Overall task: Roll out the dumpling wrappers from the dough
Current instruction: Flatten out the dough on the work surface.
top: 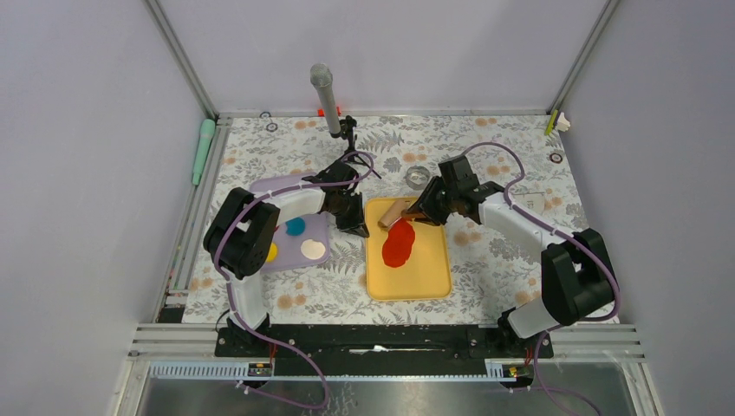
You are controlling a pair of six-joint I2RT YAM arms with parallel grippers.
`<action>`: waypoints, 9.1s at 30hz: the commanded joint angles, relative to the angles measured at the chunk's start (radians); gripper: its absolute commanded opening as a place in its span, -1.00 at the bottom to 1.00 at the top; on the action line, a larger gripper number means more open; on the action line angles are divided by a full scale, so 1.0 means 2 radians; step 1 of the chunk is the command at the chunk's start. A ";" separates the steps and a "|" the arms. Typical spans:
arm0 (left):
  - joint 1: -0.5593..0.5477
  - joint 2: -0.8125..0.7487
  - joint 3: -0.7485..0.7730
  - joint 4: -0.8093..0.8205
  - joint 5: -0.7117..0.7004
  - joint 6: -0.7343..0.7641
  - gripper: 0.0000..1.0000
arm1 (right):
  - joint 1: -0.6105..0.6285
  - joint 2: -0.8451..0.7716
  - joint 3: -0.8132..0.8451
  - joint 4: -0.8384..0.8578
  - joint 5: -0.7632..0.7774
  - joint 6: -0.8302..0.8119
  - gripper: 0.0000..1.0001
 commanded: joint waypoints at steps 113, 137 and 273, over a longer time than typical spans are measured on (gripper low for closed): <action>0.017 -0.033 -0.020 -0.023 -0.026 -0.001 -1.00 | -0.035 -0.027 -0.084 -0.066 0.007 -0.068 -1.00; 0.018 -0.029 -0.024 -0.008 -0.017 -0.019 -1.00 | -0.039 -0.127 -0.078 -0.144 0.010 -0.071 -1.00; 0.017 -0.005 0.011 -0.020 0.023 -0.004 -1.00 | 0.024 -0.010 0.032 -0.152 0.011 -0.111 -1.00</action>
